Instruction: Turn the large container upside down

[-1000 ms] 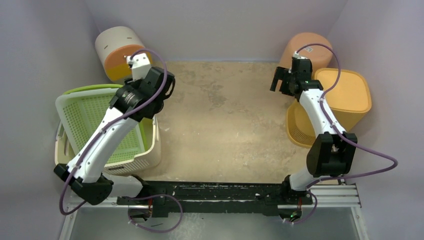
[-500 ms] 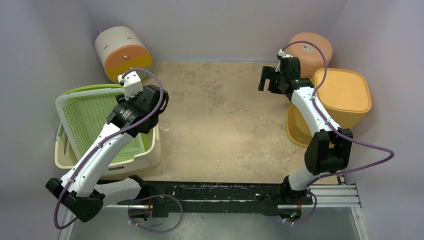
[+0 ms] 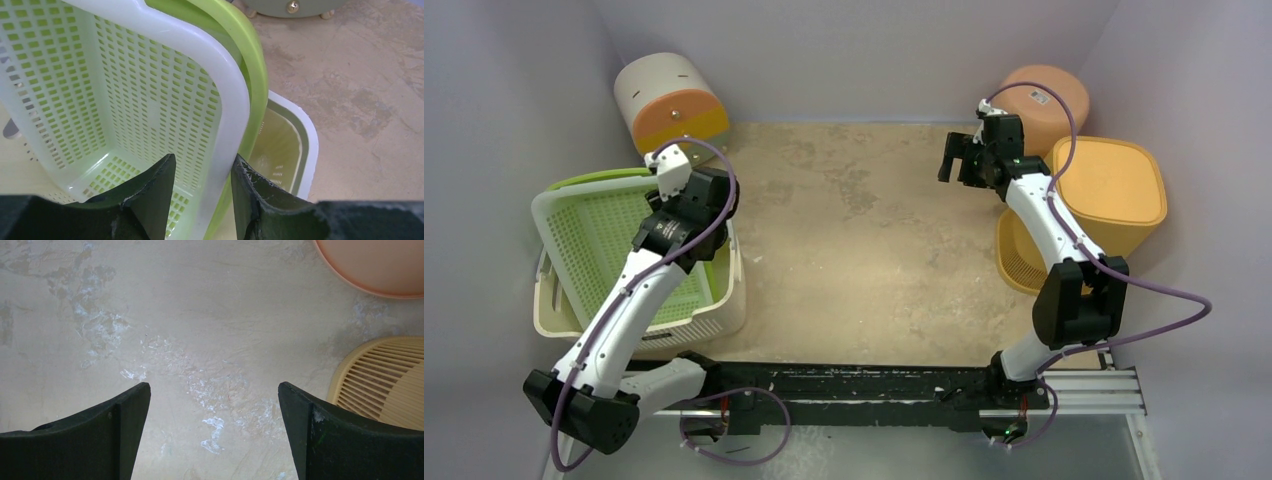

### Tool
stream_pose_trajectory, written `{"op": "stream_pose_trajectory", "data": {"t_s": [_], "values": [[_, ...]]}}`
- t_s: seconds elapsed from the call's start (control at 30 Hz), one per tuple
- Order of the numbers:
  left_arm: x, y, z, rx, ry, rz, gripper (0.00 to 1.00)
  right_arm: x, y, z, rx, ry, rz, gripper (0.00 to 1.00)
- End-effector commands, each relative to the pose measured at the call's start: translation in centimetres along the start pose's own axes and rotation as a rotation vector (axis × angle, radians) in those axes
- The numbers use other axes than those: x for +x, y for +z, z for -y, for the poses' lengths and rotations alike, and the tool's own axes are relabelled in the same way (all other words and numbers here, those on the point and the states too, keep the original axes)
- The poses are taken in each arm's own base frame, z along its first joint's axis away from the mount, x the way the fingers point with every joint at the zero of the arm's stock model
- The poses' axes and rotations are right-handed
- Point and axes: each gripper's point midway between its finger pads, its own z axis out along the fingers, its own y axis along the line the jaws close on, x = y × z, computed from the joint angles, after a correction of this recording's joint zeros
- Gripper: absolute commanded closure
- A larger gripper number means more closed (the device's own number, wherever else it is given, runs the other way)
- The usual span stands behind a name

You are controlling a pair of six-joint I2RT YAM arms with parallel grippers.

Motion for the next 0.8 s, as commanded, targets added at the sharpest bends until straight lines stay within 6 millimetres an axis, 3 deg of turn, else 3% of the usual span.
{"op": "stream_pose_trajectory", "data": {"t_s": [0.0,0.2,0.4,0.5,0.63,0.77], "values": [[0.2,1.3,1.0,0.033,-0.010,-0.007,0.58,-2.1,-0.8,-0.4,-0.017,-0.005,0.061,0.00],[0.7,2.5,1.4,0.033,0.004,-0.024,0.63,-2.1,-0.9,-0.2,-0.010,-0.005,0.065,0.00],[1.0,3.0,1.4,0.033,0.022,-0.030,0.82,-2.1,-1.0,-0.2,-0.009,-0.005,0.072,0.00],[0.8,3.1,1.4,0.031,0.028,-0.028,1.00,-2.1,-1.1,-0.2,-0.009,-0.004,0.073,0.00],[-1.3,2.1,1.2,0.043,0.034,-0.017,1.00,-2.1,-1.2,-0.2,-0.009,-0.003,0.071,0.00],[-6.3,-0.6,0.8,0.094,-0.013,0.021,1.00,-2.1,-1.4,-0.5,-0.023,-0.001,0.069,0.00]]}}
